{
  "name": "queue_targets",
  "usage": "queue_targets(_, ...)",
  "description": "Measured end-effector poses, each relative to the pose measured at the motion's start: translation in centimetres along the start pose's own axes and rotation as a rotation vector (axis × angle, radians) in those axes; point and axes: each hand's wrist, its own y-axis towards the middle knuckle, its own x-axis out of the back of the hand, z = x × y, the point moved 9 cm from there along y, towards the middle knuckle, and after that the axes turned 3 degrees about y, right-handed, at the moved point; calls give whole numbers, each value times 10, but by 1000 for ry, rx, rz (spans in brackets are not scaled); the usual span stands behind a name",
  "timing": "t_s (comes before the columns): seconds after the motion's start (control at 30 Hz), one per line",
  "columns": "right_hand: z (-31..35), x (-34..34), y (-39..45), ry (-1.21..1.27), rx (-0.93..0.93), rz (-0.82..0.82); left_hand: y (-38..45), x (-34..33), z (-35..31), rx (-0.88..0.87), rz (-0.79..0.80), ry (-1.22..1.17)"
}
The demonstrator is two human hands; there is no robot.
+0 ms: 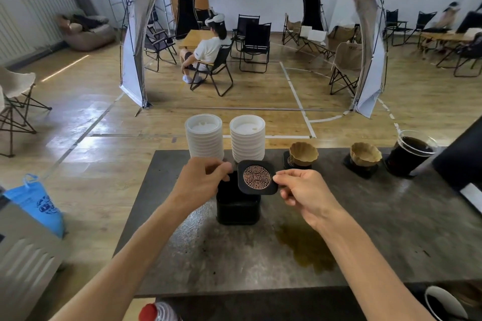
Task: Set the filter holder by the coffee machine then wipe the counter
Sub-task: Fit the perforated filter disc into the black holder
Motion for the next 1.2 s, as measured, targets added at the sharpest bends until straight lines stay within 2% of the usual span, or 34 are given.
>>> queue_targets(0.1, 6, -17, 5, -33, 15, 26, -9, 2, 10, 96, 34, -122)
queue_targets(0.37, -11, -33, 16, -105, -25, 23, -10, 2, 37, 214, -24, -54)
queue_targets(0.67, -25, -28, 21, -176, -117, 40, -7, -7, 56, 318, 47, -79)
queue_targets(1.03, -53, -26, 26, -253, -235, 80, -6, -21, 76, 383, 254, 125)
queue_targets(1.2, -56, -24, 26, -291, -229, 88, -6, -24, 76, 335, 244, 175)
